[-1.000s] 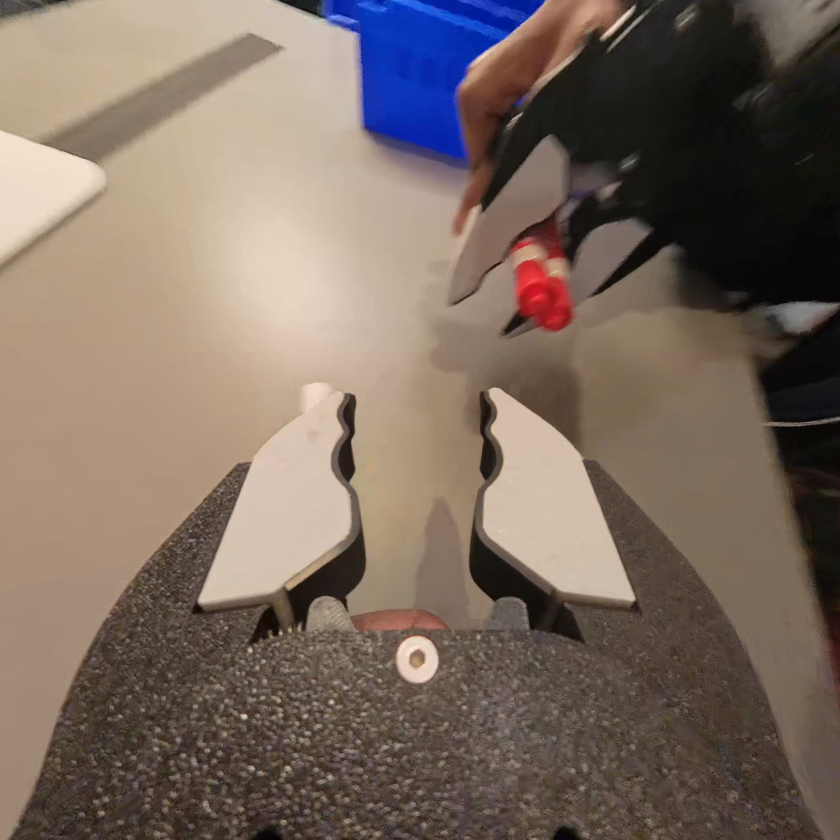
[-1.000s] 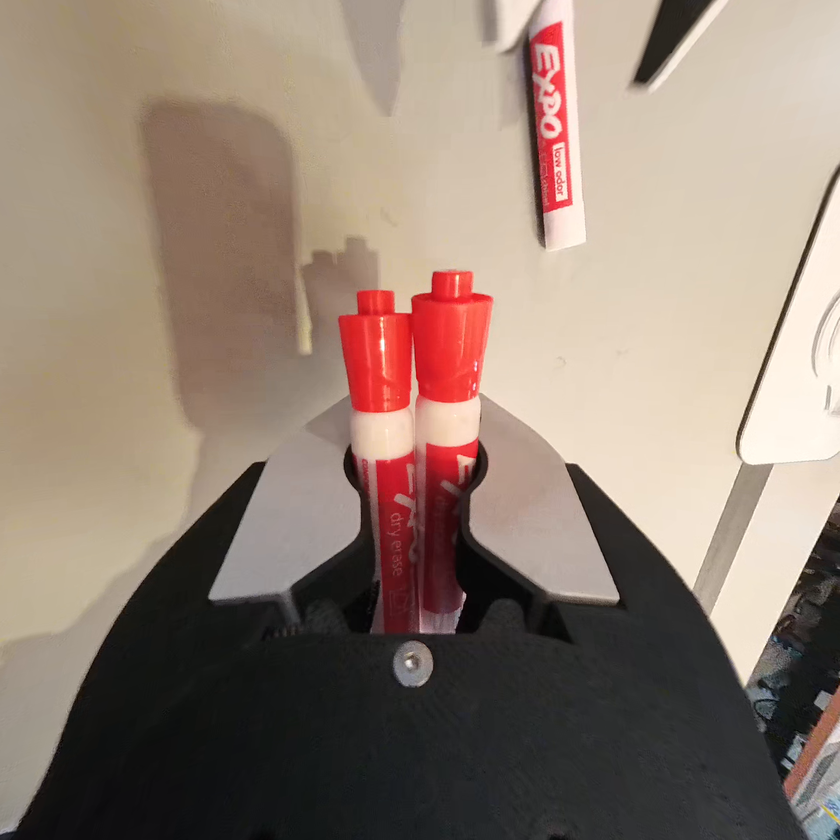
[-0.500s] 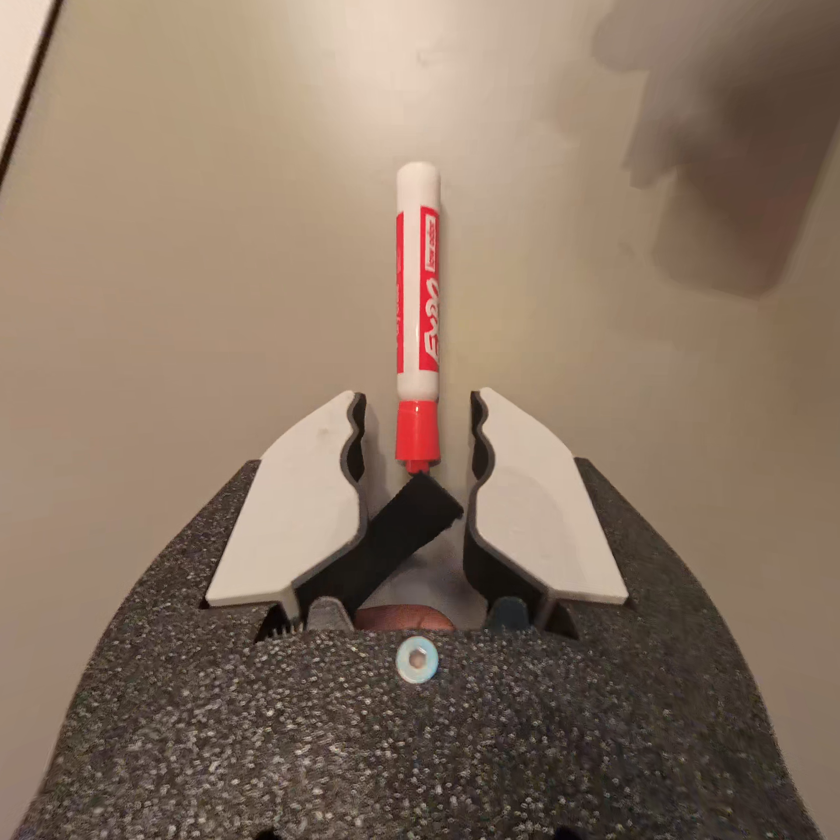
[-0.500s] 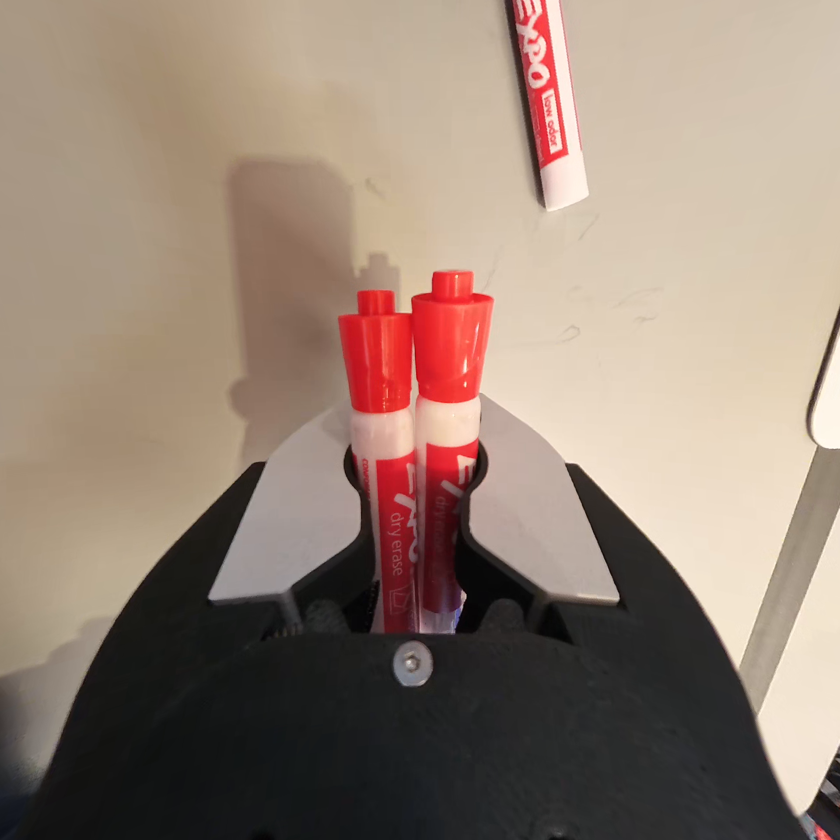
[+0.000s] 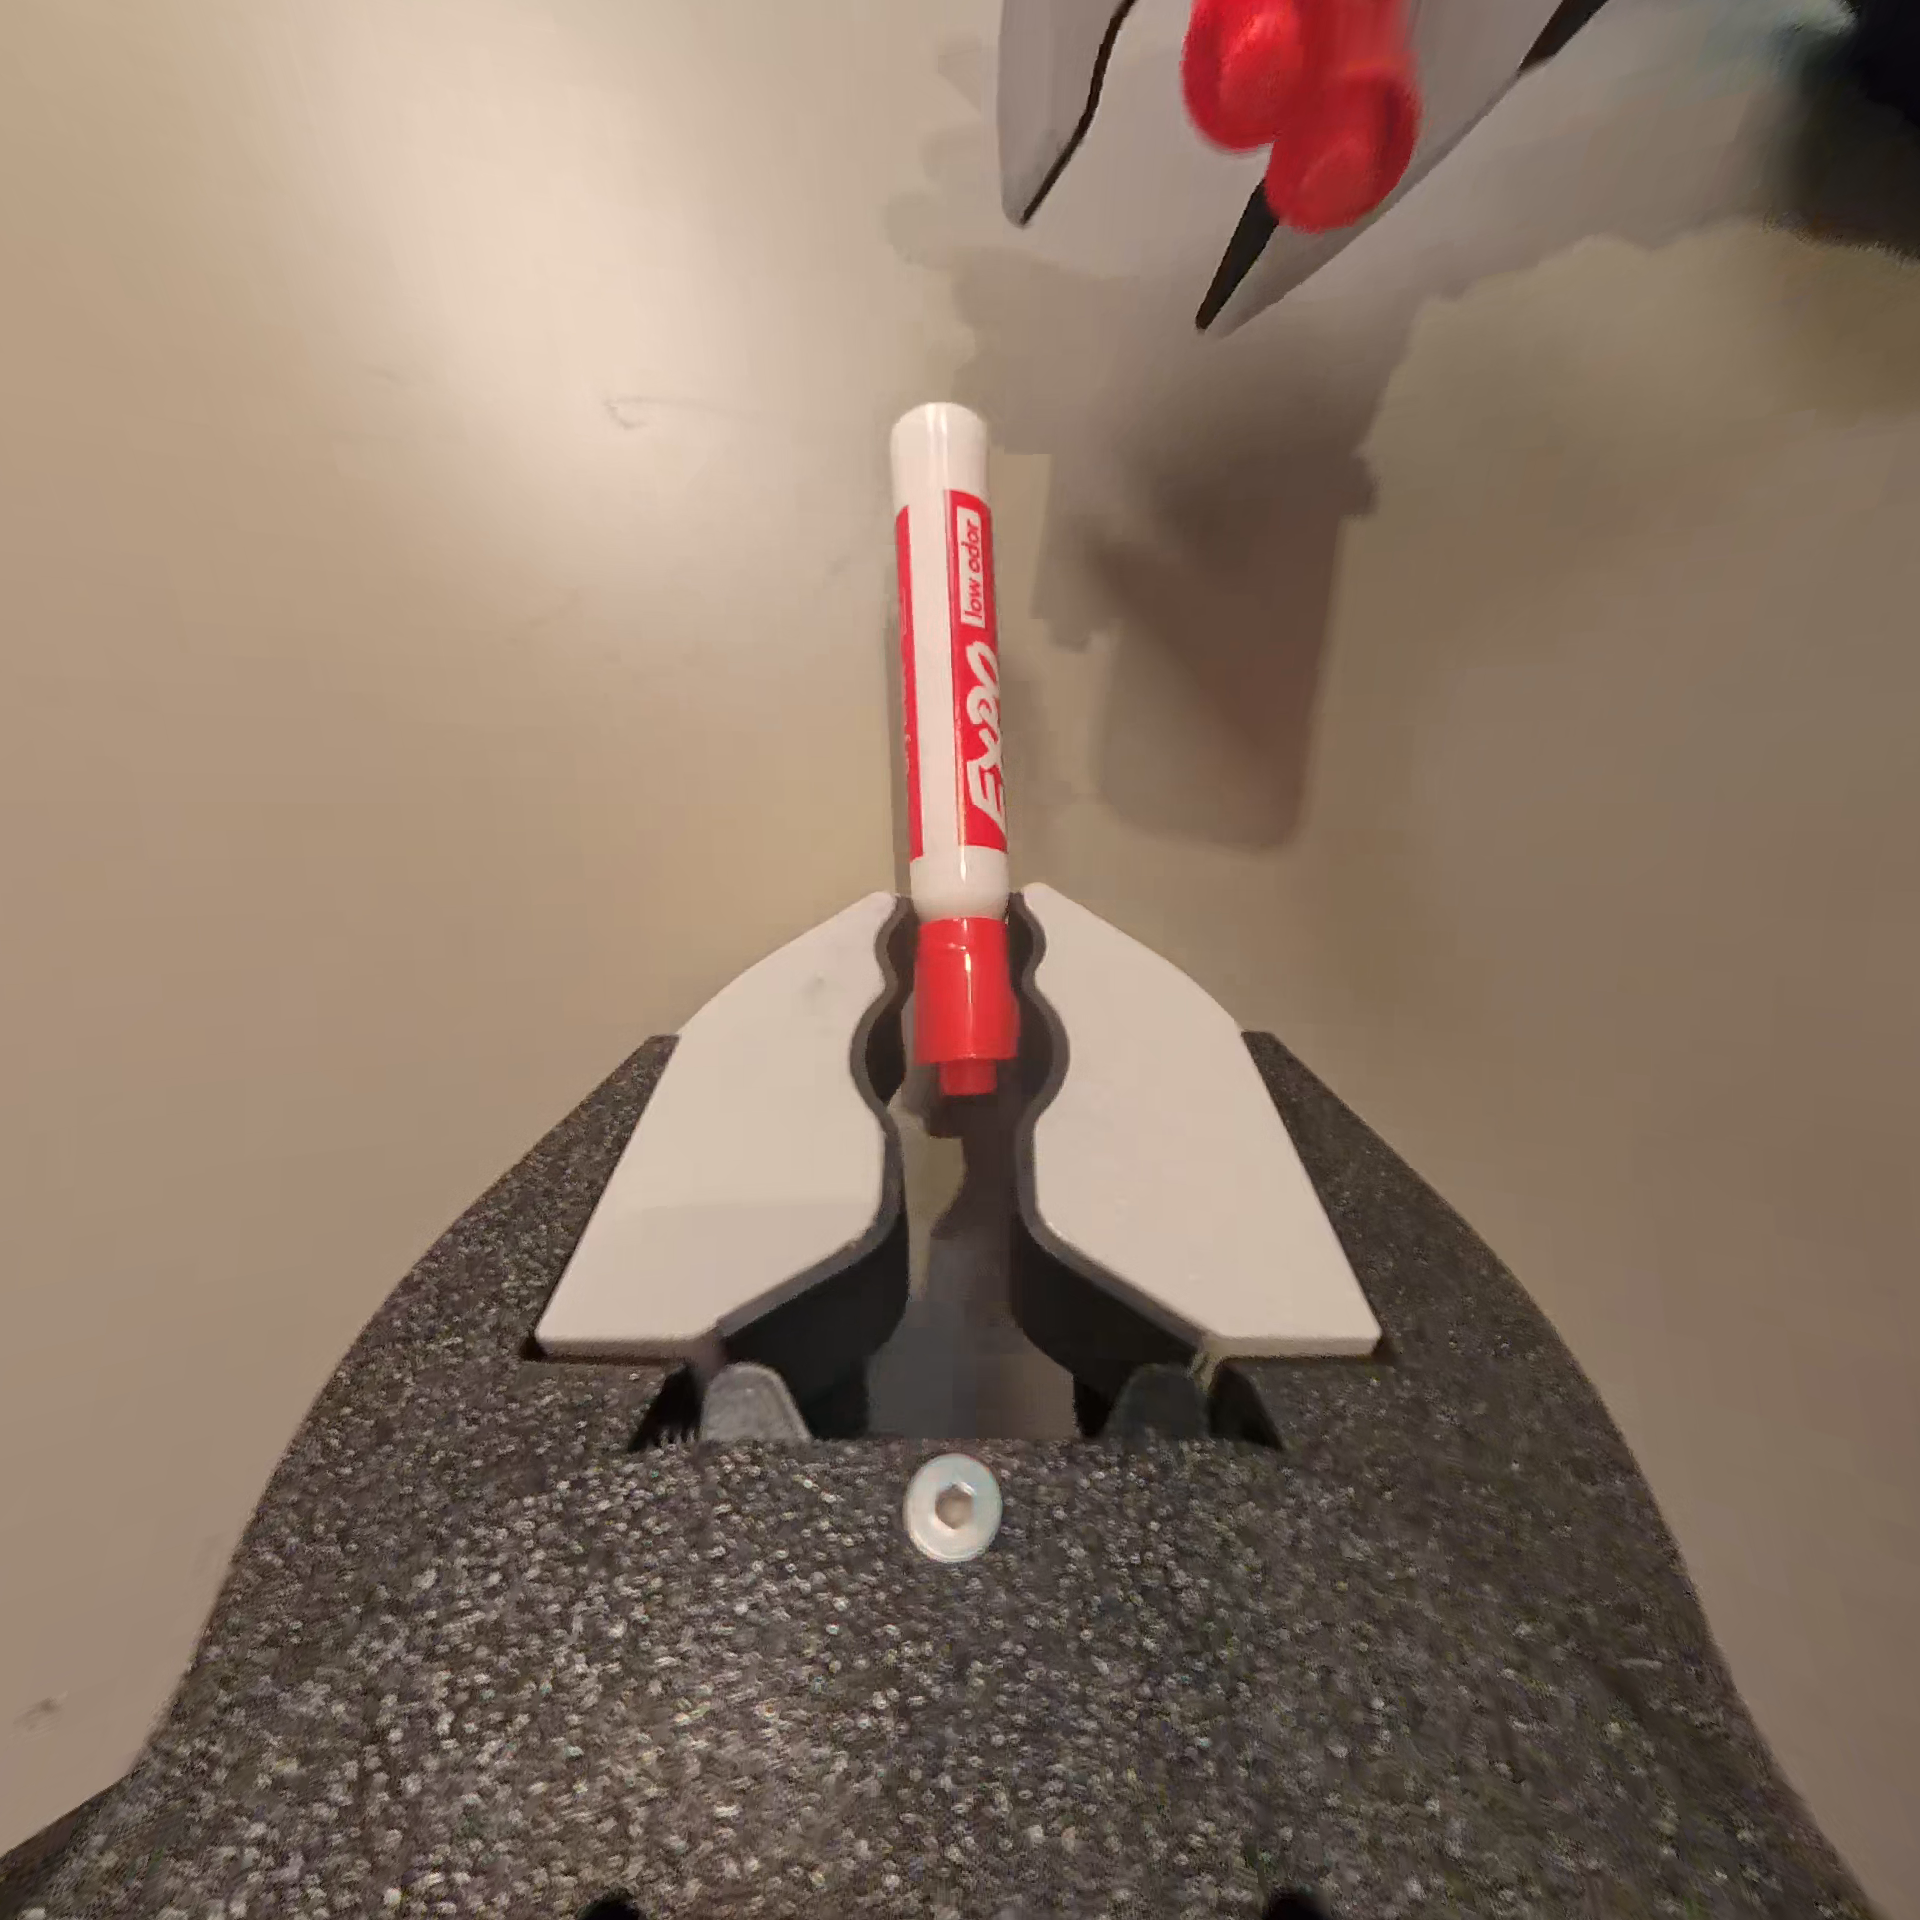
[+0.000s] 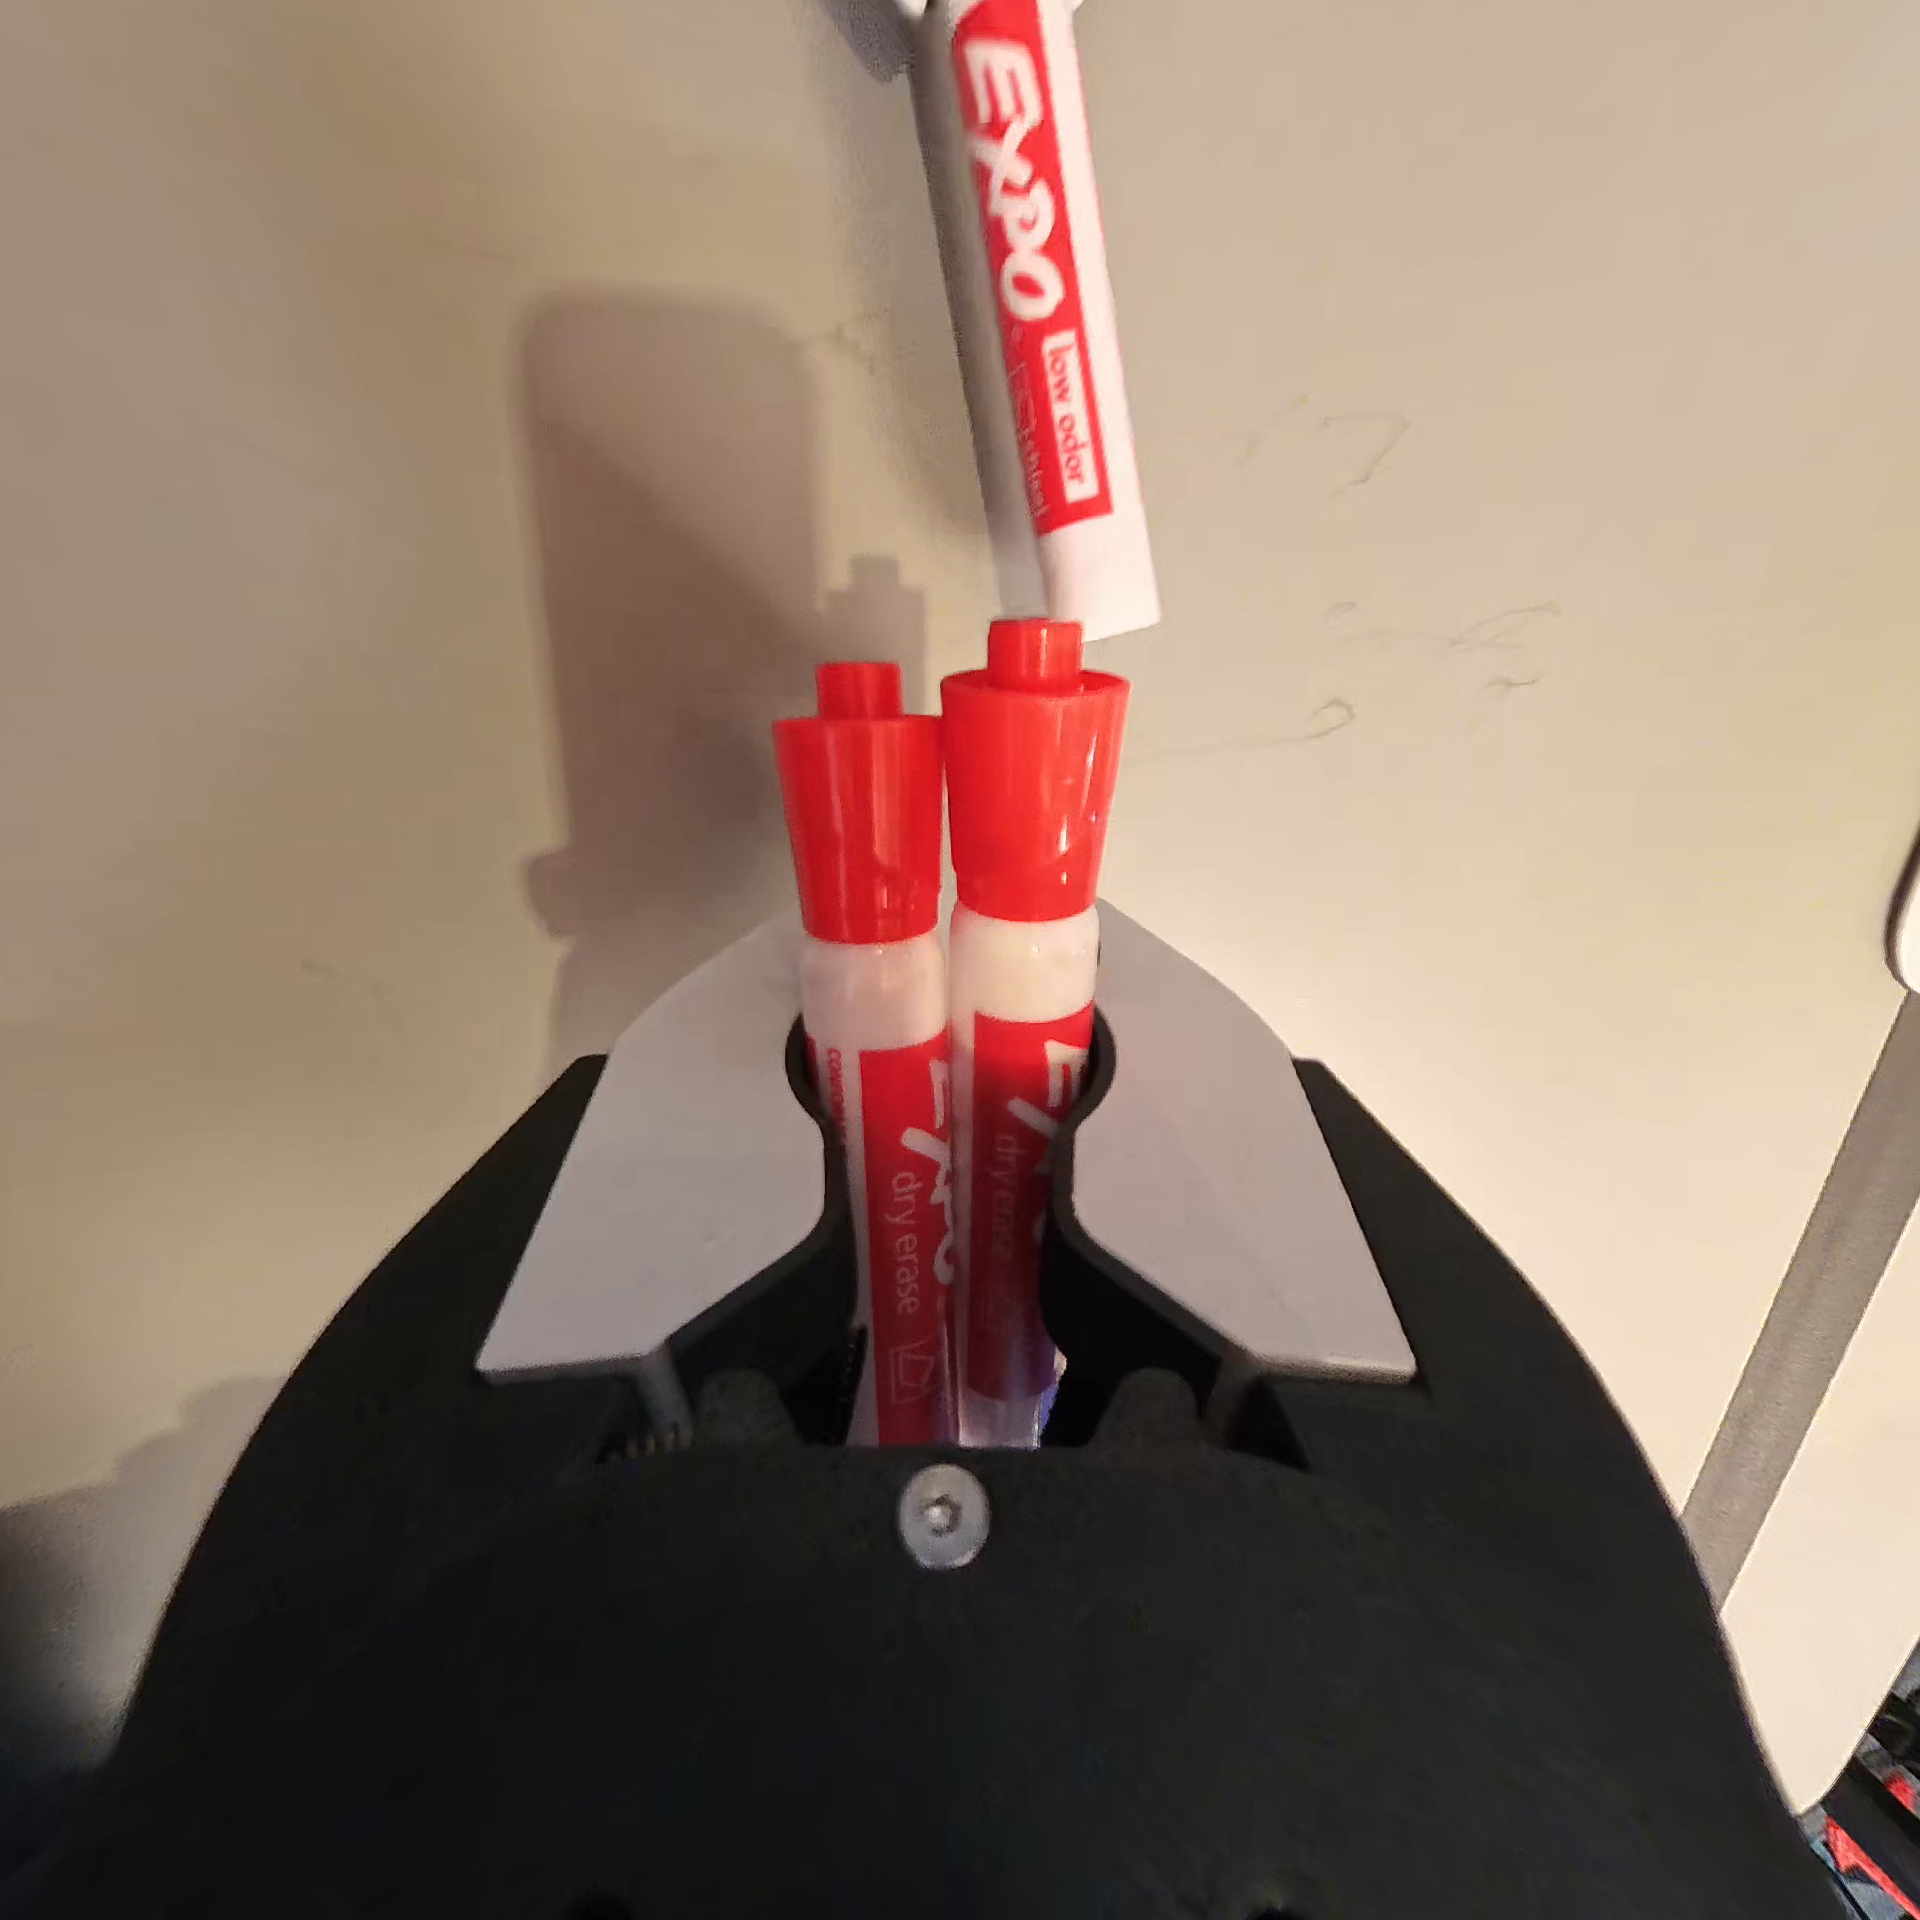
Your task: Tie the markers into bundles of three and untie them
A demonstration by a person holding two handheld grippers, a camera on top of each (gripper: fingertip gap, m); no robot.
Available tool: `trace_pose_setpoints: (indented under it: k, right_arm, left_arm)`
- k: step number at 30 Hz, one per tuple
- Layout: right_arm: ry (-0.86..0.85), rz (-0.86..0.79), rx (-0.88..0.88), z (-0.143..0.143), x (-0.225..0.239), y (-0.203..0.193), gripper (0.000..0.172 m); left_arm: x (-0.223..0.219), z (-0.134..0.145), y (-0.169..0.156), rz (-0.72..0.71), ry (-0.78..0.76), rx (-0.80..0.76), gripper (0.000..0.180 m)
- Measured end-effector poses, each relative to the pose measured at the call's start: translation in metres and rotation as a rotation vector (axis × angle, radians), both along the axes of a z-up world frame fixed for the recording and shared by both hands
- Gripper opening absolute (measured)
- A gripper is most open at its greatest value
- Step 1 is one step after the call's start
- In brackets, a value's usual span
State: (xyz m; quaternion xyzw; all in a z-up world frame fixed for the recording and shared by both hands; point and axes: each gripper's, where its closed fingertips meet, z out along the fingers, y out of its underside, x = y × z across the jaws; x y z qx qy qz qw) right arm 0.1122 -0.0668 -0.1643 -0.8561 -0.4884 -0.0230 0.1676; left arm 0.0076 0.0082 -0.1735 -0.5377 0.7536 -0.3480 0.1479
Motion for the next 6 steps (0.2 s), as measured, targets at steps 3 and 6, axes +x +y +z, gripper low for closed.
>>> trace_pose_setpoints:
  k: [3, 6]
  right_arm:
    - [-0.006, -0.003, -0.012, -0.003, 0.002, 0.000, 0.040]
    - [-0.003, -0.005, -0.023, -0.007, 0.002, 0.000, 0.040]
  left_arm:
    - [-0.002, 0.022, 0.001, 0.008, -0.062, -0.016, 0.017]
    - [-0.005, 0.047, -0.004, -0.006, -0.133, -0.008, 0.017]
